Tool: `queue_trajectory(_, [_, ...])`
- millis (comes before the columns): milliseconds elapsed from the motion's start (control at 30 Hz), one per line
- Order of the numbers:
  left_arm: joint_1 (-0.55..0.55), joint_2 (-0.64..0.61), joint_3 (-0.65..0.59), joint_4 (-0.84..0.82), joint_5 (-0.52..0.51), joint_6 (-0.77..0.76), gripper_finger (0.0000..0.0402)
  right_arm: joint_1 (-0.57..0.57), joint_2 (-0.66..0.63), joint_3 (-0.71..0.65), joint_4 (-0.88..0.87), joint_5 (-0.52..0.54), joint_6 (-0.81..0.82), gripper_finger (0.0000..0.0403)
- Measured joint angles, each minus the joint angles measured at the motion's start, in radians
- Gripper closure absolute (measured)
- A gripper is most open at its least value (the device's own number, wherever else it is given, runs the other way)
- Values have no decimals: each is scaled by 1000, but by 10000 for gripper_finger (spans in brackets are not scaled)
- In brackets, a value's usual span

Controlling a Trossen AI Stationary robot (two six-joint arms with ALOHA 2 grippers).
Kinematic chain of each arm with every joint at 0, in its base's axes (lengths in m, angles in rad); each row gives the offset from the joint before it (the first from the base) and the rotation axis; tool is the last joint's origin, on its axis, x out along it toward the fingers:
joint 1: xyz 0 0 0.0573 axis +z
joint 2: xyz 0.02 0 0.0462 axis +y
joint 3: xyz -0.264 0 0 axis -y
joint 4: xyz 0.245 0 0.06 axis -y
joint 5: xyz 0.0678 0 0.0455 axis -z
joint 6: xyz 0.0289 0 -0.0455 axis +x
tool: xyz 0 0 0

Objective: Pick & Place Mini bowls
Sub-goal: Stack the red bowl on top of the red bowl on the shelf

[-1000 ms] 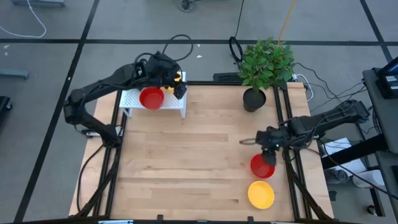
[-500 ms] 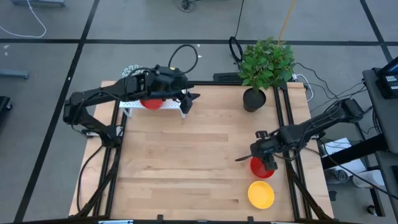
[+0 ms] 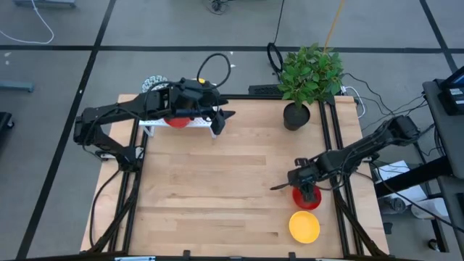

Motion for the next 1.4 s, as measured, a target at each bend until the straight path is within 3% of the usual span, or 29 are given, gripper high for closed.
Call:
queue_trajectory(267, [-2, 0, 0, 0, 1, -3, 158, 0, 29, -20, 36, -20, 97, 393])
queue_trajectory(500, [-2, 0, 0, 0, 1, -4, 158, -32, 30, -20, 135, -20, 149, 400])
queue_trajectory(867, [-2, 0, 0, 0, 3, -6, 158, -232, 56, -20, 356, -42, 133, 402])
queue_trajectory(1400, [-63, 0, 0, -2, 3, -5, 158, -415, 383, 195, 417, -78, -19, 400])
